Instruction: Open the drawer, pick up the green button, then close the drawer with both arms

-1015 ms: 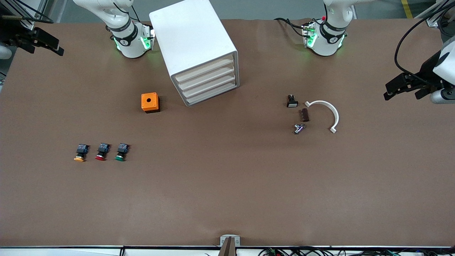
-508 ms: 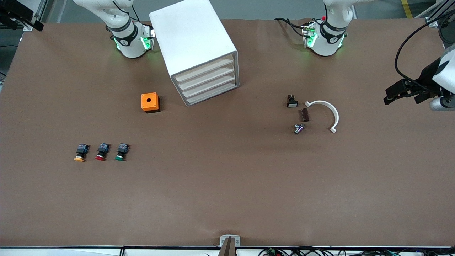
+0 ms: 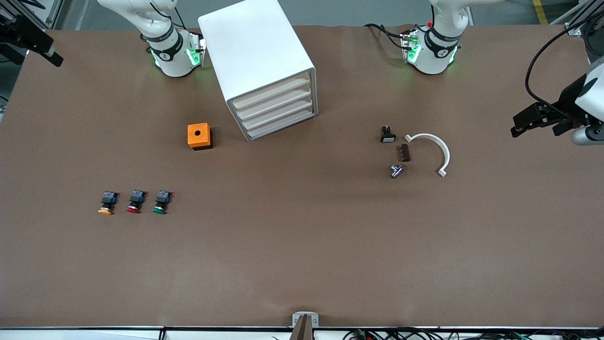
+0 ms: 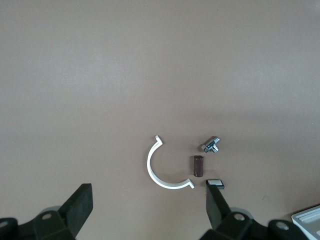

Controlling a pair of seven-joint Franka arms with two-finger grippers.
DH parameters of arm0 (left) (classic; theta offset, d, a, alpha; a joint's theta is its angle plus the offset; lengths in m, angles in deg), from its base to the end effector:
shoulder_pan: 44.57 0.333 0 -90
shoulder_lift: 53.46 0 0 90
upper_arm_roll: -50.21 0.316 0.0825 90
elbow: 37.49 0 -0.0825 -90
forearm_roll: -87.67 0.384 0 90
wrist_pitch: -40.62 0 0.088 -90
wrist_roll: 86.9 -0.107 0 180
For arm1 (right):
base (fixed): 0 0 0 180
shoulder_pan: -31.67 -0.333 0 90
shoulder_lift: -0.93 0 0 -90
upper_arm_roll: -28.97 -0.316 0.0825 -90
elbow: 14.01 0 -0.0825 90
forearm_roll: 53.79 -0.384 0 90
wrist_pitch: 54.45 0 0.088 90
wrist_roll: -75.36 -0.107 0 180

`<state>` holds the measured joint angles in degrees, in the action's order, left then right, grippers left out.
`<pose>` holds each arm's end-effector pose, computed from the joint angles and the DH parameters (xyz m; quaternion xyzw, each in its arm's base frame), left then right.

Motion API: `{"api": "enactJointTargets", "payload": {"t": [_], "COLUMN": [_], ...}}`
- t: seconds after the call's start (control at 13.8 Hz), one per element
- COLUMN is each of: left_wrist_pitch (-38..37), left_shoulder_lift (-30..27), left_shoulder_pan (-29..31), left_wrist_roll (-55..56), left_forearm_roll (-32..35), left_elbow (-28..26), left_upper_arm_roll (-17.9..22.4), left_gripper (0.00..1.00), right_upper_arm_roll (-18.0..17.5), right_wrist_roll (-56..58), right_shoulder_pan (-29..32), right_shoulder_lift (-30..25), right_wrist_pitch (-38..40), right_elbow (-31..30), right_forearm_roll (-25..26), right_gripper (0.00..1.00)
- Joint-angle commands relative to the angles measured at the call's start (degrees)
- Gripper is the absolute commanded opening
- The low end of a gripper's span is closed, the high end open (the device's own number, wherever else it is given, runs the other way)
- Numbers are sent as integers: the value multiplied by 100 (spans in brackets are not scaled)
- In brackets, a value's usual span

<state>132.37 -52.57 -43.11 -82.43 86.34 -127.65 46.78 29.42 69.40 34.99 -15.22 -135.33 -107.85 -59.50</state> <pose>0.5617 -0.0215 0.6173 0.9997 0.0221 0.0054 0.0124 0.4424 -0.0179 0.7206 -0.9955 0.0753 -0.0268 0.0506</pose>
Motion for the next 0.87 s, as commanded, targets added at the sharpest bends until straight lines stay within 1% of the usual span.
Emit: {"api": "enactJointTargets", "payload": {"t": [0.0,0.07,0.29,0.44,0.51,0.65,0.8], "left_wrist_pitch": [-149,-149,-149,-149,-149,-149,-149], "left_shoulder_lift": [69,77,69,69,69,69,77], "left_shoulder_pan": [-101,-92,-75,-75,-75,-75,-92], "left_wrist_roll": [-25,-25,-16,-16,-16,-16,-16], "left_forearm_roll": [125,133,107,90,90,81,90], "left_elbow": [174,174,174,174,174,244,358], "left_upper_arm_roll": [88,88,79,71,62,62,53], "left_gripper": [100,100,100,100,100,100,100], "right_upper_arm_roll": [-10,-19,-19,-45,-45,-37,-19], "right_wrist_roll": [77,77,77,60,68,68,68], "right_shoulder_pan": [-7,-16,-33,-77,-251,-437,-394], "right_shoulder_lift": [33,34,130,157,183,341,577], "right_wrist_pitch": [2,55,152,161,135,117,99], "right_elbow": [252,218,182,191,191,200,209], "right_forearm_roll": [480,709,852,852,826,861,852], "right_gripper": [100,100,100,100,100,100,100]}}
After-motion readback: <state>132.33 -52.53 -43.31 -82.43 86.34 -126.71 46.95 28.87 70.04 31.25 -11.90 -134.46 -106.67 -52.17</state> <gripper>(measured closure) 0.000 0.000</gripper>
